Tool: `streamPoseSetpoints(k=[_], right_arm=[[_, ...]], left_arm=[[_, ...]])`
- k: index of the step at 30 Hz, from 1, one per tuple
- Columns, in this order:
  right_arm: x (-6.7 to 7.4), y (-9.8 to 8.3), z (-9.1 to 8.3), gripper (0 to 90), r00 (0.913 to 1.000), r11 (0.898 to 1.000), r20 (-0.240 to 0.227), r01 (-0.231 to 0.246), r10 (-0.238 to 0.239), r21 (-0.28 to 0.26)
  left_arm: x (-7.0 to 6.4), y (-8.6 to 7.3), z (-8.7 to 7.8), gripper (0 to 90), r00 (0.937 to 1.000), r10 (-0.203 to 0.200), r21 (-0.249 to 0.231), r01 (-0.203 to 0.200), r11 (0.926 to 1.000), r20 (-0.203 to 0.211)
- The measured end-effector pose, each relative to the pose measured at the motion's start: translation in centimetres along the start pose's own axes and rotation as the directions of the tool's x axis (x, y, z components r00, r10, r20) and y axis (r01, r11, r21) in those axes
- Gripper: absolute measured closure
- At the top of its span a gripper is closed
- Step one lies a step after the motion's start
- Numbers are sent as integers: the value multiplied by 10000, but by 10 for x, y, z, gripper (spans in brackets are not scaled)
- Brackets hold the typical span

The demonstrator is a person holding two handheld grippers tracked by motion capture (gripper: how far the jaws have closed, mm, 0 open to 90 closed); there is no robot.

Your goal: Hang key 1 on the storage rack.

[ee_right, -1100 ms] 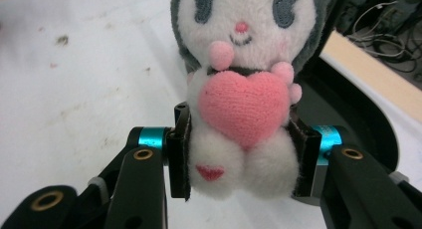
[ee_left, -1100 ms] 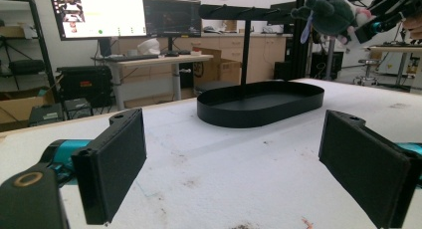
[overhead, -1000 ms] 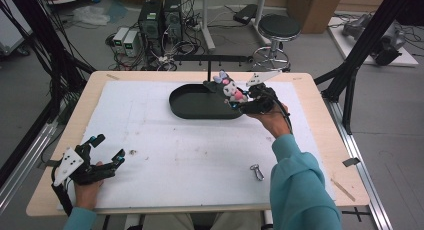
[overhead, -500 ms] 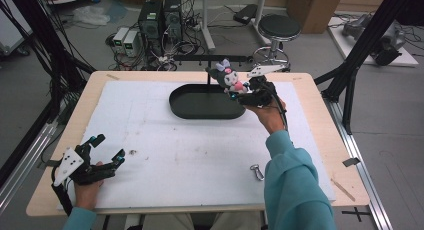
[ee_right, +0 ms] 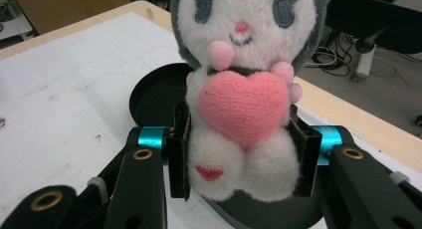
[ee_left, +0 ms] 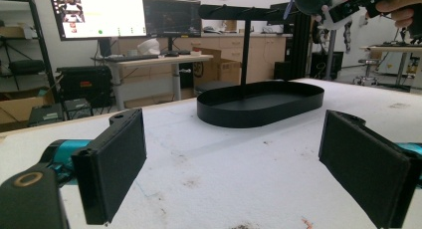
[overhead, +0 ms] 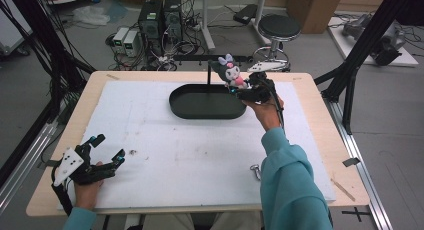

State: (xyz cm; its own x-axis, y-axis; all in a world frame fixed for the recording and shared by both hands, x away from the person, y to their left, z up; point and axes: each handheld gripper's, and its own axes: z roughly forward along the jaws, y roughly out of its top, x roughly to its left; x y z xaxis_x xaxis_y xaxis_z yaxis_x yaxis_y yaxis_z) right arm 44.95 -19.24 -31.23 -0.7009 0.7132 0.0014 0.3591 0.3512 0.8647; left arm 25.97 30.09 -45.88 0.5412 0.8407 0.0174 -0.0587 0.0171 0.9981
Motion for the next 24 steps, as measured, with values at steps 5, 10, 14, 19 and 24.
streamPoseSetpoints(k=[5,10,14,19,24], right_arm=[[3,7,4,555,10000,10000,17,-51,51,41],[4,12,8,555,9996,9999,240,-143,142,45],[3,12,11,555,9990,9994,270,-353,351,52],[0,11,12,555,9977,9986,448,-521,517,84],[-1,11,13,554,9965,9980,532,-639,639,-13]], left_arm=[[0,0,0,117,10000,-1,-9,1,10000,-3],[0,0,0,118,10000,-2,-5,2,10000,-7],[0,0,0,118,10000,-6,0,6,10000,-1],[0,0,0,118,10000,-35,-12,35,10000,4],[0,0,0,118,10000,-32,-9,32,10000,4]])
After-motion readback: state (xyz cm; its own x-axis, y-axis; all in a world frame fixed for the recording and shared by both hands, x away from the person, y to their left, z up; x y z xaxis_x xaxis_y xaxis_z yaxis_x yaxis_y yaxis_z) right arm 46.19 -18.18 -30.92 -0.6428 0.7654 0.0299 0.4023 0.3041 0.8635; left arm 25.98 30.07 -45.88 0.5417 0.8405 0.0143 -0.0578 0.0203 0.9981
